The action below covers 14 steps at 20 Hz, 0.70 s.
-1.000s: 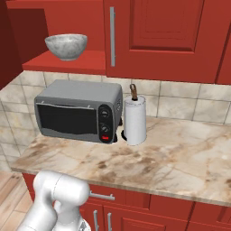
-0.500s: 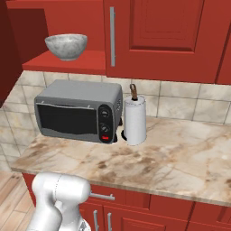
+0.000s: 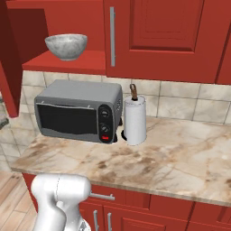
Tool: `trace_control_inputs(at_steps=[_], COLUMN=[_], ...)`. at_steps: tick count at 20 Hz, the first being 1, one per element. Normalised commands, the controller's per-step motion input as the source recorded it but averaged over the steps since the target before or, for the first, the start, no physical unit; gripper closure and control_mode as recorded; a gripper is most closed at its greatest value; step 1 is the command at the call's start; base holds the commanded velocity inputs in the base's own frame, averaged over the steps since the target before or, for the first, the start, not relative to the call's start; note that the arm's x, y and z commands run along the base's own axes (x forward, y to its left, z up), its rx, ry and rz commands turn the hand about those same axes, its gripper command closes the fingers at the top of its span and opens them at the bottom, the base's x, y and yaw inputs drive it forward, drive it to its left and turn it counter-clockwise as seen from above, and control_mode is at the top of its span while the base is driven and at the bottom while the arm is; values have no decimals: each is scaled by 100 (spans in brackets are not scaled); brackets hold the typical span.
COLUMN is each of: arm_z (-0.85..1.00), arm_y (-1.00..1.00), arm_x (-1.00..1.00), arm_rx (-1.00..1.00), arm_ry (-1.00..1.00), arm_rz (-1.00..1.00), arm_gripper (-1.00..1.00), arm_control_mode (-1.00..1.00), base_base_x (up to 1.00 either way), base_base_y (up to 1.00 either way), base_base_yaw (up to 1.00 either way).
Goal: Open the cabinet. Pick the bowls from the counter and place them in the cabinet. Then close the cabinet.
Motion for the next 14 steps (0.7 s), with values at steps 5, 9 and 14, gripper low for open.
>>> trace_control_inputs(at_steps=[5, 9, 14], arm_z=[6, 4, 1], arm_y=[-14, -11, -75], arm_x=[41, 74, 64], arm_rx=[0, 0, 0], arm_ry=[3, 18, 12], arm_rz=[9, 14, 19], arm_gripper=[-100, -100, -100], arm_control_mode=[-100, -100, -100], base_base_x=[0, 0, 0], base_base_y=[0, 0, 0], base_base_yaw=[0, 0, 0])
